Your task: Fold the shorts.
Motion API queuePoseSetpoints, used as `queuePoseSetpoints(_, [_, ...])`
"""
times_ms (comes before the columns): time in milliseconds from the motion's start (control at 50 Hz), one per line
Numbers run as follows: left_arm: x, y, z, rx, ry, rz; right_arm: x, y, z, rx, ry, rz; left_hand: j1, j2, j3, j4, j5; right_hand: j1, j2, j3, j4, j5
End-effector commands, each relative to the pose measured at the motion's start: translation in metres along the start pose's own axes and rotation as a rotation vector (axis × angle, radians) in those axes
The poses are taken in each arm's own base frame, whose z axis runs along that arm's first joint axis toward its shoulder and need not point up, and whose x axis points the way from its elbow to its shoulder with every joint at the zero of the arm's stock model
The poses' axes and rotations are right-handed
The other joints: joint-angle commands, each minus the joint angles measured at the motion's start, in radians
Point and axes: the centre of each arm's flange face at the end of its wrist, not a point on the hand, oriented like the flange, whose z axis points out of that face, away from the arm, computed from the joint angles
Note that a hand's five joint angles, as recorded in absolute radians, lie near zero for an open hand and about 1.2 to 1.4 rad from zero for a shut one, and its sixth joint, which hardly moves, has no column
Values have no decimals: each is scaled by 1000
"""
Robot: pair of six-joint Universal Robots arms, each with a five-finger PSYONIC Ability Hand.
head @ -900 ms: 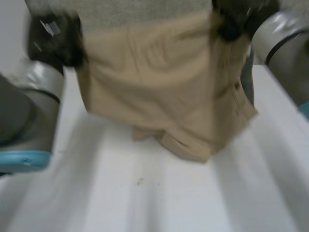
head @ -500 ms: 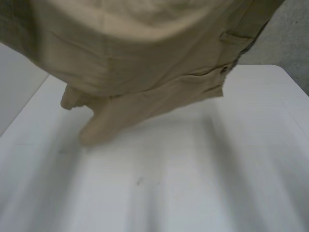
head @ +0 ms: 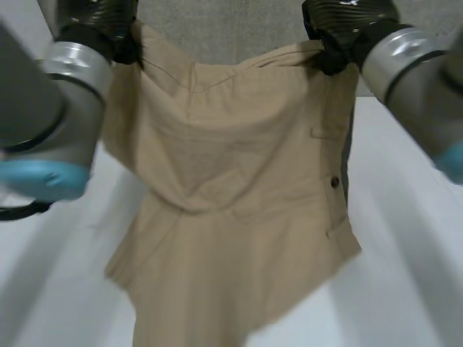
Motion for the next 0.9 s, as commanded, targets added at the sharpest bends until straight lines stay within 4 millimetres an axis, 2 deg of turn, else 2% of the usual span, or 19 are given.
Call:
queuePoseSetpoints(20, [16, 49, 75, 106, -120, 230, -6, 51, 79, 173, 153, -20, -199, -285, -281, -286, -227, -239, -419, -424, -434, -401])
queuePoseSetpoints(40, [18, 52, 78, 114, -127, 241, -7, 59, 83, 161, 154, -19, -509, -595, -591, -596, -537, -608, -789, -794, -804, -770])
queuePoseSetpoints(60, [20, 56, 81, 119, -134, 250, -11, 67, 85, 144, 146, -19, -710, -796, -792, -797, -737, -822, -1003, -1008, -1017, -984])
queuePoseSetpoints(100, [23, 63, 84, 117, -155, 263, -19, 86, 86, 81, 113, -15, -916, -1002, -998, -1003, -944, -822, -1003, -1008, -1017, -984])
queuePoseSetpoints(160, [23, 66, 83, 96, -178, 256, -24, 96, 82, 8, 84, -9, -939, -1025, -1021, -1026, -966, -822, -1003, -1008, -1017, -984])
queuePoseSetpoints(260, [34, 87, 66, -3, -161, 250, -22, 104, 68, -95, 59, 3, -939, -1025, -1021, -1026, -966, -822, -1003, -1008, -1017, -984])
queuePoseSetpoints(380, [34, 94, 21, -124, -81, 222, -29, 105, 31, -234, -28, 1, -894, -980, -976, -981, -921, -822, -1003, -1008, -1017, -984])
queuePoseSetpoints(400, [35, 98, 4, -166, -52, 211, -30, 106, 26, -255, -44, -3, -865, -951, -947, -952, -892, -822, -1003, -1008, -1017, -984])
queuePoseSetpoints(440, [37, 98, -13, -197, -24, 196, -33, 109, 15, -290, -82, -20, -832, -919, -914, -920, -860, -822, -1003, -1008, -1017, -984])
queuePoseSetpoints(460, [40, 97, -22, -212, -5, 184, -35, 114, 6, -324, -121, -43, -824, -910, -905, -911, -851, -822, -1003, -1008, -1017, -984])
queuePoseSetpoints(480, [46, 96, -45, -252, 43, 161, -34, 118, 2, -344, -139, -55, -818, -904, -900, -905, -845, -822, -1003, -1008, -1017, -984])
queuePoseSetpoints(540, [55, 94, -77, -317, 116, 119, -29, 141, -16, -423, -199, -91, -750, -837, -832, -838, -778, -822, -1003, -1008, -1017, -984])
queuePoseSetpoints(560, [58, 94, -97, -372, 159, 88, -29, 145, -20, -436, -216, -99, -672, -758, -753, -759, -699, -822, -1003, -1008, -1017, -984])
queuePoseSetpoints(620, [62, 94, -127, -467, 217, 34, -31, 158, -33, -464, -274, -130, -574, -660, -656, -661, -602, -712, -893, -898, -908, -875])
queuePoseSetpoints(640, [62, 95, -145, -545, 249, -4, -32, 162, -35, -472, -288, -139, -527, -614, -609, -615, -555, -691, -872, -877, -887, -854])
queuePoseSetpoints(700, [65, 97, -172, -668, 292, -70, -30, 176, -42, -493, -334, -164, -460, -546, -541, -547, -487, -575, -755, -760, -770, -737])
queuePoseSetpoints(720, [68, 98, -187, -739, 316, -115, -29, 180, -43, -494, -344, -170, -422, -508, -504, -509, -449, -548, -728, -733, -743, -710])
queuePoseSetpoints(800, [70, 101, -210, -842, 327, -178, -28, 198, -43, -484, -381, -201, -386, -472, -468, -473, -414, -489, -670, -674, -684, -651])
queuePoseSetpoints(900, [72, 109, -213, -863, 330, -166, -24, 215, -38, -473, -392, -211, -398, -484, -480, -485, -425, -468, -649, -654, -664, -631])
